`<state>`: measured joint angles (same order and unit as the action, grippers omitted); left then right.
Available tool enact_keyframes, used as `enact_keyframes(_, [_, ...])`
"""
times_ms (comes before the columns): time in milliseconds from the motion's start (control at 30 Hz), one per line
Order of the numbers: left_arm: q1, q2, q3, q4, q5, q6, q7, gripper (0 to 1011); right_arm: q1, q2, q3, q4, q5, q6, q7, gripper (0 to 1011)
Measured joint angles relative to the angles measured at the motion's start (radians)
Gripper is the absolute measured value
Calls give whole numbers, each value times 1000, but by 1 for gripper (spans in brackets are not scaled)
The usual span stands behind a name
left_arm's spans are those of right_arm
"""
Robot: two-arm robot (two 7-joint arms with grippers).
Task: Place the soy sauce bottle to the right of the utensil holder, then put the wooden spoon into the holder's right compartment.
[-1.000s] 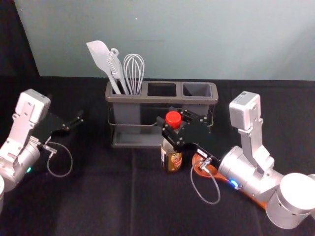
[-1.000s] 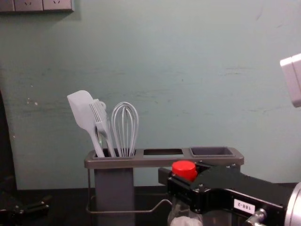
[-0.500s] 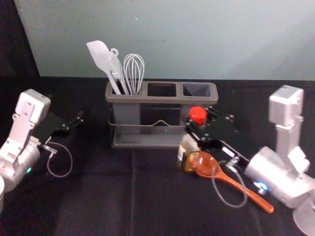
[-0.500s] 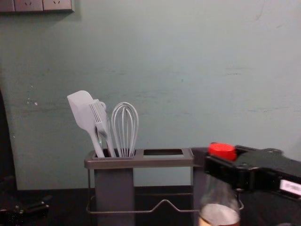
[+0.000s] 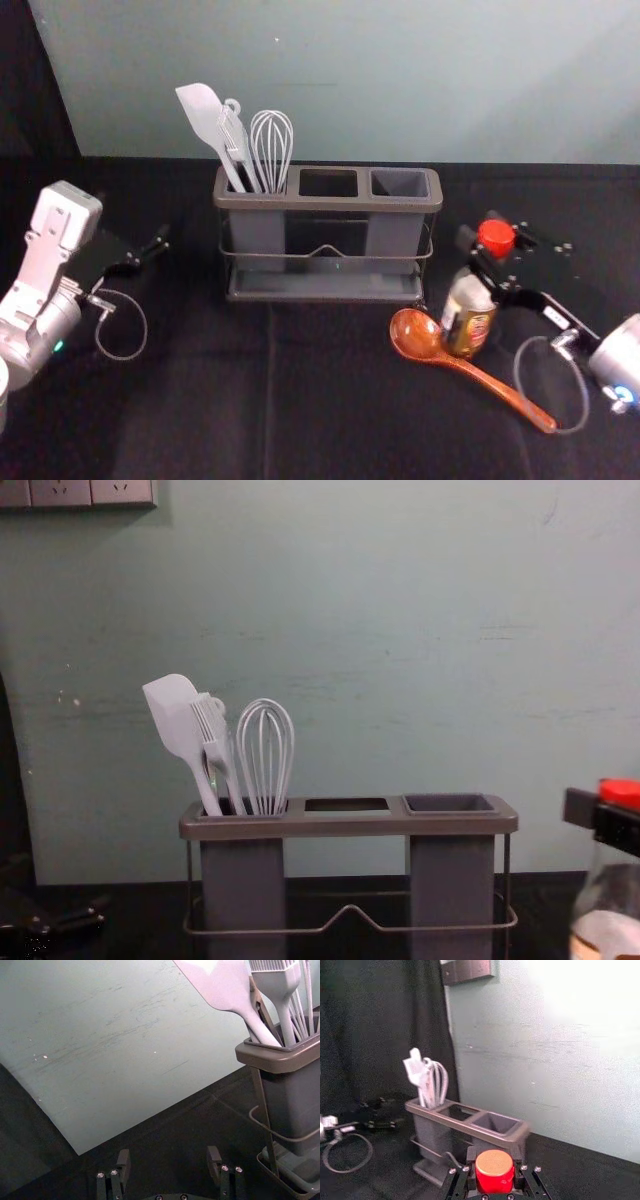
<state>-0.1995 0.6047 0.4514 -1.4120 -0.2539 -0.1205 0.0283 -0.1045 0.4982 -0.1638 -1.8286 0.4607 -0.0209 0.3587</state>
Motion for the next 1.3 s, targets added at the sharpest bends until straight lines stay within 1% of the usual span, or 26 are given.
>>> enact_keyframes(67, [0, 0, 0, 0, 0, 0, 0, 1005, -5, 5, 9, 0, -7, -3, -7, 390])
enact_keyframes(133, [0, 0, 0, 0, 0, 0, 0, 1005, -8, 9, 25, 7, -14, -8, -15, 392])
enact_keyframes(200, [0, 0, 0, 0, 0, 0, 0, 1005, -5, 10, 36, 24, -23, -12, -21, 392])
enact_keyframes(267, [0, 0, 0, 0, 0, 0, 0, 1005, 8, 3, 42, 47, -35, -25, -26, 392])
enact_keyframes(367, [0, 0, 0, 0, 0, 0, 0, 1005, 18, -3, 44, 65, -39, -33, -27, 392])
enact_keyframes(500, [0, 0, 0, 0, 0, 0, 0, 1005, 71, -28, 38, 130, -53, -39, -25, 392])
enact_keyframes(600, [0, 0, 0, 0, 0, 0, 0, 1005, 124, -49, 23, 186, -68, -42, -22, 390])
enact_keyframes(633, [0, 0, 0, 0, 0, 0, 0, 1005, 124, -49, 23, 186, -68, -42, -22, 390])
enact_keyframes(733, [0, 0, 0, 0, 0, 0, 0, 1005, 174, -72, 5, 240, -82, -59, -12, 390])
enact_keyframes(833, [0, 0, 0, 0, 0, 0, 0, 1005, 209, -90, -7, 280, -91, -74, -3, 392])
enact_keyframes(867, [0, 0, 0, 0, 0, 0, 0, 1005, 209, -90, -7, 280, -91, -74, -3, 392])
enact_keyframes(900, [0, 0, 0, 0, 0, 0, 0, 1005, 224, -100, -11, 301, -93, -81, -2, 392])
enact_keyframes(1000, [0, 0, 0, 0, 0, 0, 0, 1005, 247, -119, -14, 332, -89, -87, 4, 392])
enact_keyframes(1033, [0, 0, 0, 0, 0, 0, 0, 1005, 256, -128, -15, 346, -82, -88, 6, 392])
enact_keyframes(1300, [0, 0, 0, 0, 0, 0, 0, 1005, 276, -168, -8, 393, -42, -109, 13, 392])
